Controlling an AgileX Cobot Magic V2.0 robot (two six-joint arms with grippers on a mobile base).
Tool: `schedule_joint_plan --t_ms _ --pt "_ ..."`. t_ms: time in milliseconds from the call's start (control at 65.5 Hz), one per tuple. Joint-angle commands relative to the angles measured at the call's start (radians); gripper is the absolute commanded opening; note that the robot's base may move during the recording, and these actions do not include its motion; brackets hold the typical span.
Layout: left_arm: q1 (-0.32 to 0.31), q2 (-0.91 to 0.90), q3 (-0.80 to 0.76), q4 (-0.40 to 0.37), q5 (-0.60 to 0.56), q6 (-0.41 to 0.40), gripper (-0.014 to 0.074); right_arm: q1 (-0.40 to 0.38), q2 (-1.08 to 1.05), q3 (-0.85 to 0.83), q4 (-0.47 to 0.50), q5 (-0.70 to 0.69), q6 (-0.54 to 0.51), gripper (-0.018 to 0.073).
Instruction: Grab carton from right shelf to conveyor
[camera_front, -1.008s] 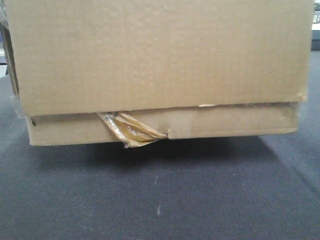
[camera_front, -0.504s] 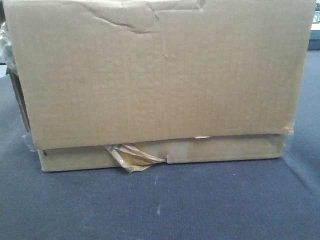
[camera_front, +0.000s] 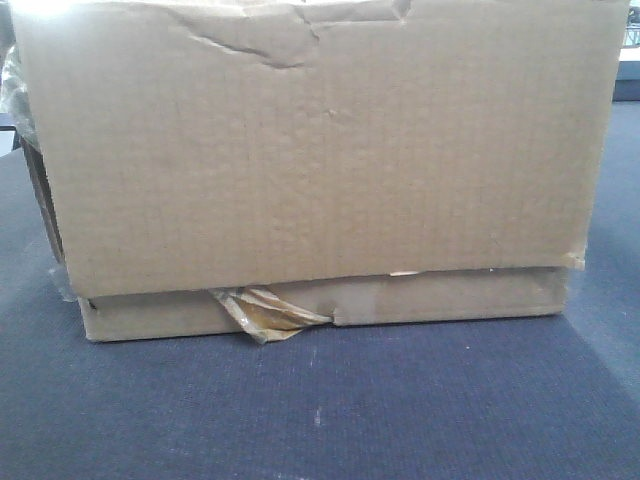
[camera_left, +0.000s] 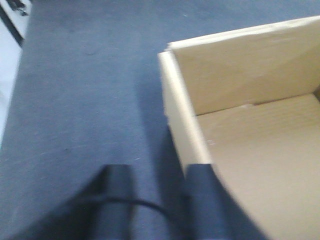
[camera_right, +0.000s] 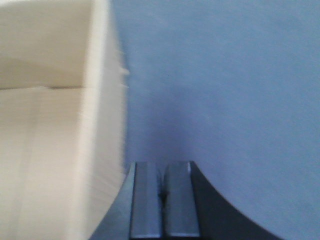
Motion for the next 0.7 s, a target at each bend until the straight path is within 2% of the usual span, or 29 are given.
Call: schedule_joint_plan --t_ms 0,168,366,534,687 --pt "0.053 -0.105 0.156 -0.019 -0.117 0.006 -0.0032 -0.035 -0.08 0.12 -0.026 -0.07 0.001 -0.0068" --pt "0.133 -0.303 0.462 -0.087 -0.313 0.006 -0.0008 -0.043 -0.221 0.376 -0.048 -0.25 -0.001 -0.0069" --pt "0.142 -0.517 0.729 -0.095 -0.435 0.006 -0.0008 -0.043 -0.388 0.659 -0.048 -0.439 -0.007 -0.0069" --pt "0.142 -0.727 0.903 -0.093 -0.483 0.006 -0.0008 -0.043 -0.562 0.877 -0.048 -0.551 -0.046 -0.0069" --pt "0.142 -0.941 0.991 -0.093 -0.483 0.006 -0.0008 -0.043 -0.787 1.013 -0.048 -0.574 -0.046 -0.0069"
